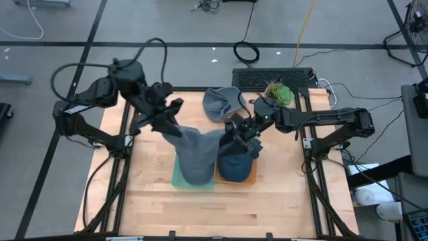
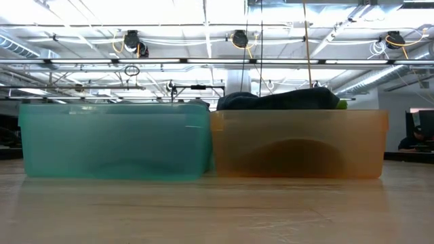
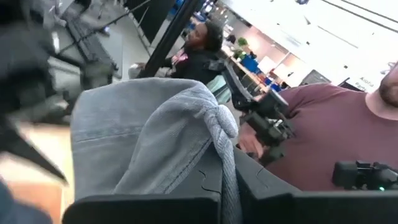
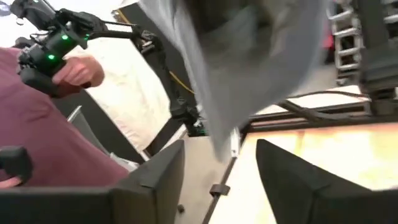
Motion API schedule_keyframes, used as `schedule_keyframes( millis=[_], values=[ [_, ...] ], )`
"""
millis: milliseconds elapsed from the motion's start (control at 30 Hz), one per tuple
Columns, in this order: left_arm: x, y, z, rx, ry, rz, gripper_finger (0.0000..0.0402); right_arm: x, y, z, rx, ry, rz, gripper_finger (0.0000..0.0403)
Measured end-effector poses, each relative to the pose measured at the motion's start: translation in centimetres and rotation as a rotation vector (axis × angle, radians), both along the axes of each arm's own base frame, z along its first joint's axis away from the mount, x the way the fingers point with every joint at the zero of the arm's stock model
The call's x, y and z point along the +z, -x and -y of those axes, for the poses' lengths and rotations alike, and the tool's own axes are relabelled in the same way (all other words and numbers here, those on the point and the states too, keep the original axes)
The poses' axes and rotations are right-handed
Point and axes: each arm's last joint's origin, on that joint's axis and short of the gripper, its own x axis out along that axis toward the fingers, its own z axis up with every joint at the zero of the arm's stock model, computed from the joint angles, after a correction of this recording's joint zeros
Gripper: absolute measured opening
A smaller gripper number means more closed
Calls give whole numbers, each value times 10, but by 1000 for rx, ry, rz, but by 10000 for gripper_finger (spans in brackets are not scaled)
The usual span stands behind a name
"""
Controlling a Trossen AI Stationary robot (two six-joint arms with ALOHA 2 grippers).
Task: Pick & Place hat
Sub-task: Put the left gray cap into the blue bin
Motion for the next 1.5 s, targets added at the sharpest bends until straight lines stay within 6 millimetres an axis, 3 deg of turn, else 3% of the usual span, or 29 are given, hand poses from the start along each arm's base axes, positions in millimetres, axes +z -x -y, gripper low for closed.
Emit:
schedule_keyframes(
  millis=[200, 367, 500, 800, 1000, 1500],
  values=[
    [1, 28, 1, 99, -44, -48, 1, 18, 18, 20, -81, 41, 75, 221],
    [-7, 54, 0, 298, -180, -138, 1, 41, 40, 34, -243, 97, 192, 213],
    [-7, 58, 8, 302, -236, -124, 1, 58, 56, 46, -410, 131, 302, 206],
    [-26, 34, 26, 324, -374, -213, 1, 81, 78, 63, -643, 255, 493, 210],
    [-42, 20, 32, 365, -396, -193, 0, 85, 86, 66, -669, 258, 510, 212],
    [-118, -6, 64, 406, -293, -202, 0, 83, 85, 66, -664, 258, 492, 212]
  ],
)
